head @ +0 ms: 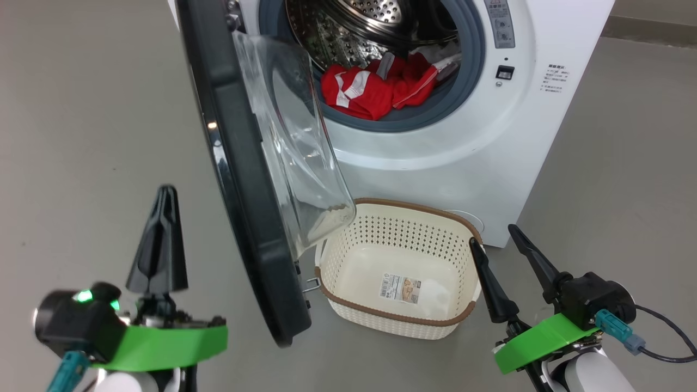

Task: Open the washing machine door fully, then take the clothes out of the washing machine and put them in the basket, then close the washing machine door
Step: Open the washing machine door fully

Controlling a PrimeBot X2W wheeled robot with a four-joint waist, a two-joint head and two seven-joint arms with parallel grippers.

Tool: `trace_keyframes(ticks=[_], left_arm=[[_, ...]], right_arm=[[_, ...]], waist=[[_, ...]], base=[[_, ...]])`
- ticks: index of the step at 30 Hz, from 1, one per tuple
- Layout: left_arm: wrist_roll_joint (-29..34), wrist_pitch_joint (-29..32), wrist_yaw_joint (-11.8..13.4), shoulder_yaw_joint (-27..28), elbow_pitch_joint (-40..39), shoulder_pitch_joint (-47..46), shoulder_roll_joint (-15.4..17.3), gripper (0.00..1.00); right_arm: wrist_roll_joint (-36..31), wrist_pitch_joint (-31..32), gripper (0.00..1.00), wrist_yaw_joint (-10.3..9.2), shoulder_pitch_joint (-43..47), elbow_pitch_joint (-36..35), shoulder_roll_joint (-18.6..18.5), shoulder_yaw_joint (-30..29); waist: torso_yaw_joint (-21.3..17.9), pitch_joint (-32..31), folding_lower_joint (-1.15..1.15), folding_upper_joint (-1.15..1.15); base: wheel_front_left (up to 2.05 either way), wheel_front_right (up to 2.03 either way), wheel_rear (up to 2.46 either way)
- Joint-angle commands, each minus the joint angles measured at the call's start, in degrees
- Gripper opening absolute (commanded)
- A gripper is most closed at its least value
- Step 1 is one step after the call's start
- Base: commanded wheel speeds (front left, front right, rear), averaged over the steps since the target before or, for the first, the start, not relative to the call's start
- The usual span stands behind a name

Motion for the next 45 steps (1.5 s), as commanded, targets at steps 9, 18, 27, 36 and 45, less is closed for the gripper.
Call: trace_keyframes(ticks=[9, 18, 27, 36, 45], left_arm=[[-0.8, -0.6, -3.1, -2.1, -5.2, -8.8, 0.5, 0.00], [-2.0, 4.8, -4.8, -12.9, -4.0, -9.1, 0.2, 0.00], [-6.6, 9.2, -3.5, -16.8, 1.1, -5.6, 0.1, 0.00], [-6.6, 9.8, -1.6, -15.8, 5.8, -4.8, 1.1, 0.00], [-5.8, 11.3, 1.1, -14.6, 7.7, -4.5, 2.5, 0.00]], right_arm=[[-0.1, -0.4, 1.00, 0.35, -1.6, -1.3, 0.1, 1.6], [-0.1, -0.4, 1.00, 0.35, -1.9, -1.6, 0.1, 1.6], [-0.1, -0.4, 1.00, 0.35, -2.5, -1.8, 0.1, 1.6], [-0.2, -0.4, 1.00, 0.35, -2.7, -1.7, 0.1, 1.5], [0.0, -0.4, 1.00, 0.35, -2.2, -1.5, 0.1, 1.4]], waist=[[-0.7, 0.3, 0.00, 0.00], [-1.3, 1.1, 0.00, 0.00], [-1.4, 2.6, 0.00, 0.00], [-1.1, 3.2, 0.00, 0.00], [0.0, 3.2, 0.00, 0.00]], base=[[0.00, 0.00, 0.00], [0.00, 0.00, 0.00], [0.00, 0.00, 0.00], [0.00, 0.00, 0.00], [0.00, 0.00, 0.00]])
